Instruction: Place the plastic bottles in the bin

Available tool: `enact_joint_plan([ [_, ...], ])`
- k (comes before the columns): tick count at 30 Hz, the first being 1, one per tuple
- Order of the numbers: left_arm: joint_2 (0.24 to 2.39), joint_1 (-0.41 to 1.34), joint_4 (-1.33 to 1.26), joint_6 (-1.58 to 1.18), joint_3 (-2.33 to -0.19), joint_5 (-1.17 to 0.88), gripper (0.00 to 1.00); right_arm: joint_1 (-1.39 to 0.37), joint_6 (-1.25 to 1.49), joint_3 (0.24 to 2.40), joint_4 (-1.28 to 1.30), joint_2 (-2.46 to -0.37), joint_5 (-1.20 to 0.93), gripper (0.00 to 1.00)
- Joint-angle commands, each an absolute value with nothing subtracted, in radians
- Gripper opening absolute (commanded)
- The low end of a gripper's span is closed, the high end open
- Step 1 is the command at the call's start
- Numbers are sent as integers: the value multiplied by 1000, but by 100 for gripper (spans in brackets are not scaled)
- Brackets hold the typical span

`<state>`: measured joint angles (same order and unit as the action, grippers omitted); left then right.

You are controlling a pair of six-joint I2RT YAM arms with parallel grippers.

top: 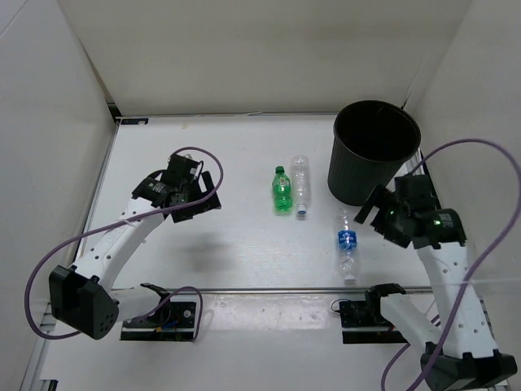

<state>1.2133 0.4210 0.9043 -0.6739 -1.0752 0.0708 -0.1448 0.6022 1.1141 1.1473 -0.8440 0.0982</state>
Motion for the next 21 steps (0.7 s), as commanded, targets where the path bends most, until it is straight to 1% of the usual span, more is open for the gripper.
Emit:
enact_joint_plan([
  [1,1219,417,884,-675,-1085,74,100,-193,603,988,1114,-844,83,100],
  [3,1220,417,884,-684,-1075,64,100,-213,603,942,1063,-868,83,100],
  [6,1229,417,884,-684,-1075,64,100,-222,644,933,1054,-954,118,100],
  [14,1220,417,902,-675,-1075,83,100,-245,718,859,911,-1136,141,100],
  [18,1209,417,911,-675,-1066,104,100,-245,748,799,873,-1169,130,100],
  [19,1209,417,911,-666,-1066,104,100,-255,749,776,873,-1169,130,98],
  [21,1200,417,920,-666,-1066,113,100,-255,749,756,861,-1158,130,91],
])
